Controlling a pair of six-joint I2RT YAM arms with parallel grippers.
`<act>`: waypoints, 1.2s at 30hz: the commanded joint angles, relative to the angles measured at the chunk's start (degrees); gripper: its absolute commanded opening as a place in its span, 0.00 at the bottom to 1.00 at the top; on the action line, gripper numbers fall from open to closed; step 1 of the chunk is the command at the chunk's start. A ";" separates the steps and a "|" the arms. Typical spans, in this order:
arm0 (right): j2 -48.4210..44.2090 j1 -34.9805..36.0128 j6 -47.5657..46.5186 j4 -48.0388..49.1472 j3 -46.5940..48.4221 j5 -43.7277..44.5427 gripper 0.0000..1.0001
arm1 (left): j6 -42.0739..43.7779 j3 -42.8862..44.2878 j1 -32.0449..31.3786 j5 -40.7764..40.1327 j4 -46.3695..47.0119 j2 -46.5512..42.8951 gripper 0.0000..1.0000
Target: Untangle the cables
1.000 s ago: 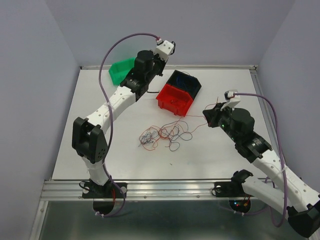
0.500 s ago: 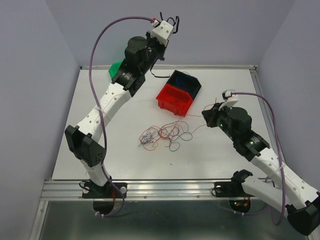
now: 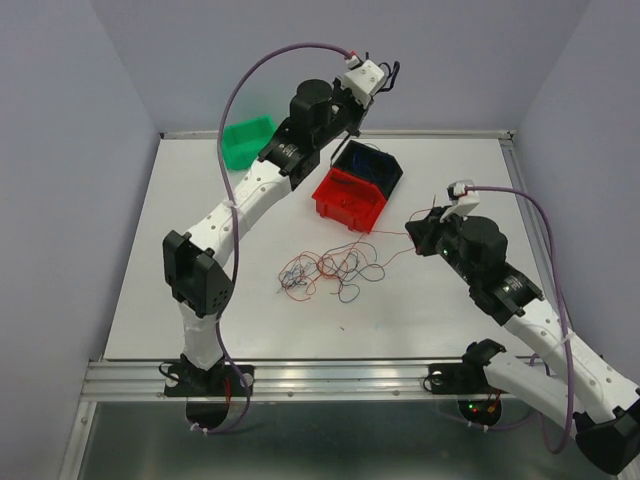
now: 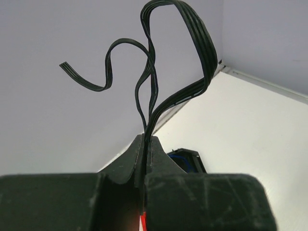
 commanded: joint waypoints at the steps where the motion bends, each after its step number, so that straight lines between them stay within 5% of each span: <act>1: -1.79 -0.02 -0.61 0.88 -1.04 0.38 0.00 | -1.55 1.45 -0.01 2.40 1.89 1.71 0.00; 12: -3.90 -0.02 -0.70 -0.26 -1.39 0.47 0.01 | 1.00 -10.41 0.08 2.58 3.13 5.84 0.00; 22: -3.46 -0.02 -0.88 -0.26 -1.30 0.30 0.01 | 12.58 -21.49 2.09 12.31 -3.18 4.17 0.00; 27: -2.94 0.07 -0.88 -0.26 -1.04 -0.23 0.01 | 19.62 -15.27 5.70 20.94 -15.22 10.23 0.00; 36: -0.92 0.07 -0.61 -0.26 -0.16 -0.58 0.01 | 30.00 2.48 5.61 19.54 -37.01 22.45 0.00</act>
